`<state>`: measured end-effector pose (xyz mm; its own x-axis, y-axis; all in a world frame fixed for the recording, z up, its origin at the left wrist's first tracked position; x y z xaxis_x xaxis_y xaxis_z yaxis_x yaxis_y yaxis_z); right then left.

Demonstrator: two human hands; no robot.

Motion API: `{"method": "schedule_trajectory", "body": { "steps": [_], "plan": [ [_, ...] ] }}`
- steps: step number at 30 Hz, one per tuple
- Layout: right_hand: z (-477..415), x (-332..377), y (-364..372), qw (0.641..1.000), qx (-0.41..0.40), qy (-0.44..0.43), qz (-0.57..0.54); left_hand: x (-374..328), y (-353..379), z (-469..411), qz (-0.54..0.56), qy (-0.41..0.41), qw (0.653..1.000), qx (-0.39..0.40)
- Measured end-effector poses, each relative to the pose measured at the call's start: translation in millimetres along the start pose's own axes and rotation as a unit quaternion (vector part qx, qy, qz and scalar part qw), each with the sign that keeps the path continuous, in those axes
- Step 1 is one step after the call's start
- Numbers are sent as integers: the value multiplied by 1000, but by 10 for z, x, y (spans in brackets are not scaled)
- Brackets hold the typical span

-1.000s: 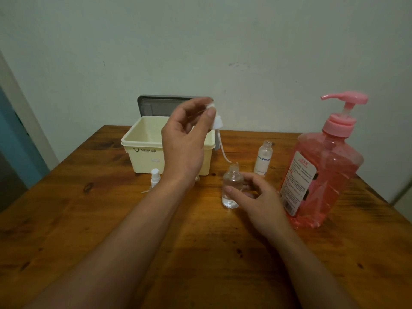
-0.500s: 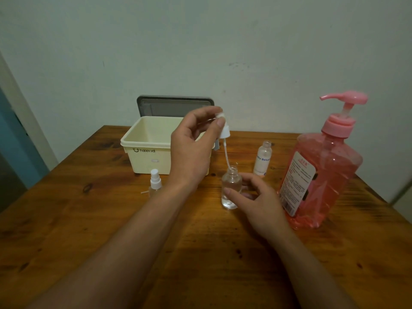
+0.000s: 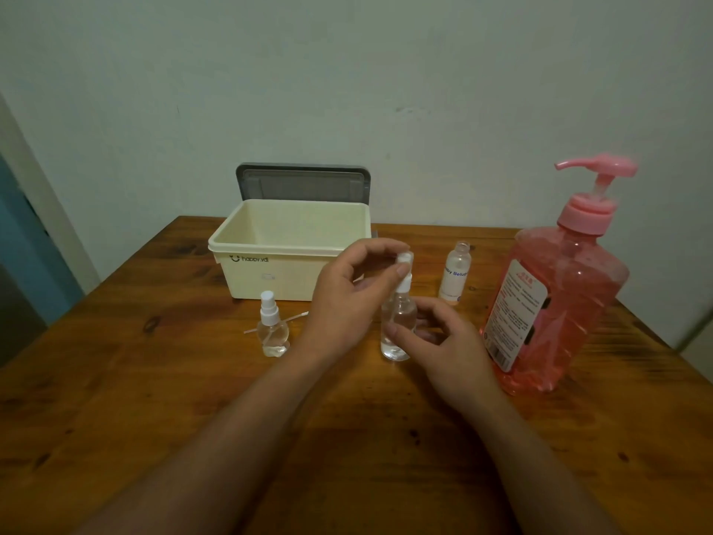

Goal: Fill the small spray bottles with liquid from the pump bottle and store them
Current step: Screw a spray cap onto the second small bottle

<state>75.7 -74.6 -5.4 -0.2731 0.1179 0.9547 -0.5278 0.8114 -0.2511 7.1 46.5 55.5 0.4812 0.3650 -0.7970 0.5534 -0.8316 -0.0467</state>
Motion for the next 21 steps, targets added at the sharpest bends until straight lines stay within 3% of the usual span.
{"method": "schedule_trajectory", "body": {
  "steps": [17,21],
  "plan": [
    [4,-14,17,999,12,-4,29,196,32,108,68,-67,995,28],
    [7,5,24,1000,20,-5,21,199,26,122,42,-66,995,56]
  ]
}}
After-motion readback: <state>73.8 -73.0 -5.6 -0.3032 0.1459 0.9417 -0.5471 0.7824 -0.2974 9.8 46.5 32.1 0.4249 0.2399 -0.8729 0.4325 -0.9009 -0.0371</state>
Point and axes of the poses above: each hand's wrist, its own z-axis away from the middle knuckle, its own y-axis out of the palm, x = y × z, the point moved 7 cm from there along -z, towards the middle knuckle, and after that the axes turned 7 degrees about y, right-handed, at the moved point
